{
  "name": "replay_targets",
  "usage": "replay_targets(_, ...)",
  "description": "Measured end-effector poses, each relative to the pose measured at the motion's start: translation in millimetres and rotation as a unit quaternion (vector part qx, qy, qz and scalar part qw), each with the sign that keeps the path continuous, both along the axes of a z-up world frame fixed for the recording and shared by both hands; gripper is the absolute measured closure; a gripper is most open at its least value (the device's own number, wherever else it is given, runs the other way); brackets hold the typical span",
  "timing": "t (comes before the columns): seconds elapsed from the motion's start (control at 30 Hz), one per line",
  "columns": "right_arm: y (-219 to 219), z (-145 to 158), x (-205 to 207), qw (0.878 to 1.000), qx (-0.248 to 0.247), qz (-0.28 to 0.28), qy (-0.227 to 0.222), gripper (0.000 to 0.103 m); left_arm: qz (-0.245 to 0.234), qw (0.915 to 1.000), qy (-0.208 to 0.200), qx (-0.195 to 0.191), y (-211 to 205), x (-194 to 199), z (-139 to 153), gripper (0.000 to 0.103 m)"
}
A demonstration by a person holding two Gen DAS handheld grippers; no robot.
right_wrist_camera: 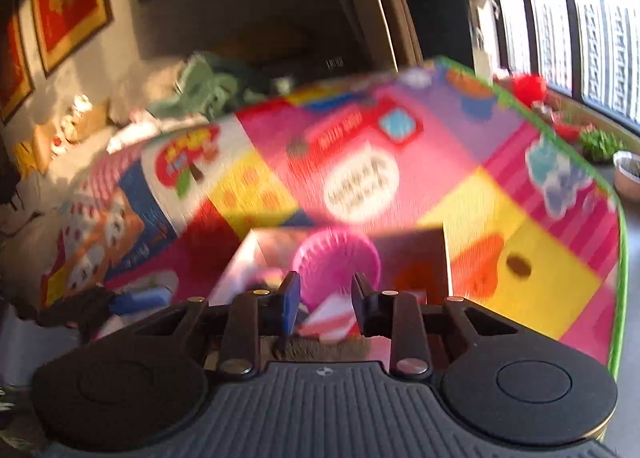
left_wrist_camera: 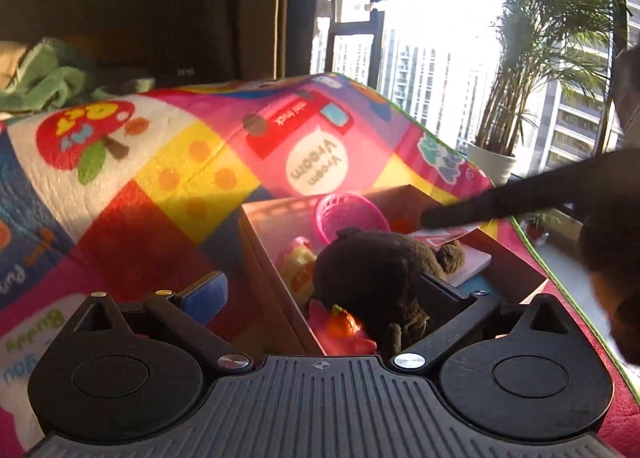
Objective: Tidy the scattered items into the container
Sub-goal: 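Lower the black plush into the box with the left gripper while the right drops the booklet in, then push the black plush down inside the box with the right gripper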
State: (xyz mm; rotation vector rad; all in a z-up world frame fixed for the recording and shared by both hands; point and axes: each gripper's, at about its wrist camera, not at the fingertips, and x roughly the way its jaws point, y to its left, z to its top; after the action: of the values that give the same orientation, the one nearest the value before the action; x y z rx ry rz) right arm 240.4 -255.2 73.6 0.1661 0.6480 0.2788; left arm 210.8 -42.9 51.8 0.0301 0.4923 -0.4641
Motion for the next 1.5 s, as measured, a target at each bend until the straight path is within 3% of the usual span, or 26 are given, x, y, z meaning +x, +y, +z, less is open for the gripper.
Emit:
replay_targets(0.07, -2, -20, 10, 0.998, 0.033, -0.012, 0.053, 0.076, 0.002, 1.0, 0.001, 0.003, 5, -3, 2, 0.0)
replay_targets(0.23, -3, -29, -7, 0.997, 0.06, -0.016, 0.054, 0.076, -0.007, 1.0, 0.001, 0.001, 9, -6, 5, 0.0)
replay_targets(0.4, -7, -30, 23, 0.993, 0.092, -0.009, 0.077, 0.076, -0.024, 0.9997, -0.002, 0.011, -14, -7, 5, 0.0)
replay_targets(0.47, -10, -24, 28, 0.992, 0.094, -0.016, 0.08, 0.075, -0.036, 0.9984, -0.016, 0.04, -25, -6, 9, 0.0)
replay_targets(0.53, -11, -11, 20, 0.995, 0.085, -0.006, 0.054, 0.071, -0.039, 0.9949, -0.029, 0.088, -39, -1, 9, 0.0)
replay_targets(0.6, -11, 3, 7, 0.998, 0.064, -0.008, 0.02, 0.058, -0.047, 0.9902, -0.031, 0.128, -51, 7, 6, 0.0)
replay_targets(0.73, -10, 9, -11, 1.0, 0.012, -0.01, -0.009, 0.057, -0.074, 0.9771, -0.052, 0.193, -68, 8, 1, 0.0)
replay_targets(0.83, -15, 2, -14, 1.0, 0.002, -0.018, -0.002, 0.058, -0.049, 0.9697, -0.088, 0.222, -66, 6, 2, 0.0)
replay_targets(0.93, -28, 0, -13, 0.999, 0.033, -0.029, 0.0, 0.059, 0.013, 0.9675, -0.107, 0.229, -51, 12, 8, 0.0)
replay_targets(1.07, -37, 0, -8, 0.997, 0.068, -0.023, 0.002, 0.059, 0.033, 0.9805, -0.068, 0.181, -25, 28, 17, 0.0)
replay_targets(1.23, -23, -25, 14, 0.995, 0.085, -0.016, 0.055, 0.06, 0.024, 0.989, -0.033, 0.142, -20, 30, 16, 0.0)
replay_targets(1.27, -19, -32, 15, 0.995, 0.071, -0.016, 0.066, 0.061, 0.022, 0.9911, -0.023, 0.129, -16, 29, 16, 0.0)
replay_targets(1.37, -6, -33, -2, 0.999, -0.002, 0.002, 0.039, 0.061, 0.027, 0.9958, -0.006, 0.087, -1, 25, 22, 0.0)
replay_targets(1.5, 6, -32, -20, 0.996, -0.088, 0.027, 0.019, 0.061, 0.038, 0.9988, 0.023, 0.021, 6, 37, 29, 0.0)
